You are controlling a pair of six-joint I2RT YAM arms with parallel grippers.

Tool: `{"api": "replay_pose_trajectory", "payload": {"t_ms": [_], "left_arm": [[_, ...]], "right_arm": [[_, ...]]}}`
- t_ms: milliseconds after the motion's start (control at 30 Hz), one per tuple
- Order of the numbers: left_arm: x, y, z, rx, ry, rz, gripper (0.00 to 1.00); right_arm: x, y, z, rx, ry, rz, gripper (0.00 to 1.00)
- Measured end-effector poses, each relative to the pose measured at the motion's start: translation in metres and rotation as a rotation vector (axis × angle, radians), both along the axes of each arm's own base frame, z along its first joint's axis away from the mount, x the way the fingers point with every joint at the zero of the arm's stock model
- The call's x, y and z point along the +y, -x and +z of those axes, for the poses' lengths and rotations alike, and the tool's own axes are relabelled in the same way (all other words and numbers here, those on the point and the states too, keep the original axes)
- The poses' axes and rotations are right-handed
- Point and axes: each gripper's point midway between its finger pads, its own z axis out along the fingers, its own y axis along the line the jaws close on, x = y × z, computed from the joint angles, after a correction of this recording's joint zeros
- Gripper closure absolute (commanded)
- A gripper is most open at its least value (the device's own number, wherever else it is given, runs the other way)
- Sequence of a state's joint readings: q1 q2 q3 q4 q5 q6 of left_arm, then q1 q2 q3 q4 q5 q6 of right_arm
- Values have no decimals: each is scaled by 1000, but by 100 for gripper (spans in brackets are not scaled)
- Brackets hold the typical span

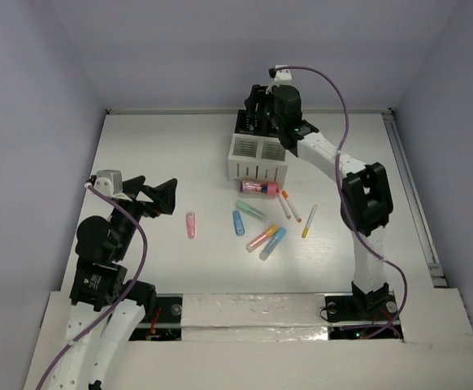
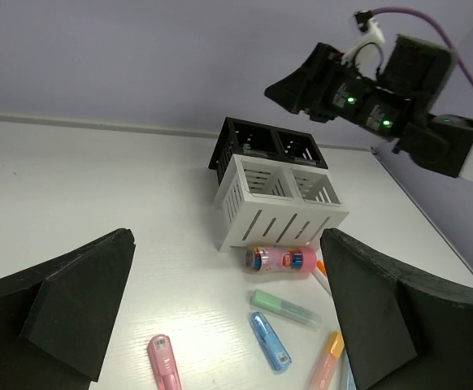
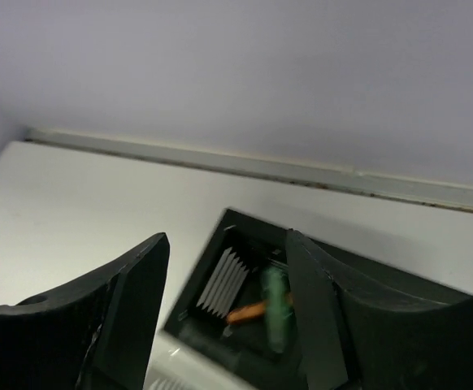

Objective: Sort the stationery into containers
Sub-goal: Place the pen in the storage box, then pick up the pen from the center of the board.

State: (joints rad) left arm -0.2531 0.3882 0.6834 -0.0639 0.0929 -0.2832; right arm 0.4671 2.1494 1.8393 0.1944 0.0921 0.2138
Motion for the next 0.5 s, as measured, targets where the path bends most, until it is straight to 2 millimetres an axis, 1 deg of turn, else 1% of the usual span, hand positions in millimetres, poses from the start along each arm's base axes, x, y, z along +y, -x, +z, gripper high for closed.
{"api": "replay_pose_trajectory", "payload": {"t_ms": [67, 133, 167, 200, 233, 267, 333, 367, 400, 433, 500], "left_arm": [[2, 0, 1, -1, 3, 10, 1], [4, 1, 2, -9, 7, 16, 1], [4, 2, 3, -12, 8, 19, 1], [5, 3, 4, -17, 10, 22, 1], [6, 3, 5, -21, 11, 27, 1], [7, 4, 6, -23, 12, 28, 1], [7, 4, 6, -24, 13, 29, 1], [7, 4, 6, -23, 12, 29, 1], [7, 4, 6, -23, 12, 30, 1], [7, 4, 6, -23, 13, 31, 1], [7, 4, 6, -24, 13, 32, 1]], "right_arm": [[6, 20, 18, -9, -20, 32, 36], [21, 45, 35, -20, -40, 80, 34], [31, 59, 40, -24, -48, 107, 33], [47, 77, 41, -16, -53, 144, 32], [66, 97, 40, -4, -58, 195, 31], [85, 114, 35, 12, -58, 242, 31], [126, 154, 13, 66, -35, 344, 30], [142, 172, -2, 105, -16, 385, 30], [160, 195, -22, 152, 13, 431, 30], [173, 215, -42, 197, 45, 469, 30], [193, 250, -77, 280, 106, 523, 30]]}}
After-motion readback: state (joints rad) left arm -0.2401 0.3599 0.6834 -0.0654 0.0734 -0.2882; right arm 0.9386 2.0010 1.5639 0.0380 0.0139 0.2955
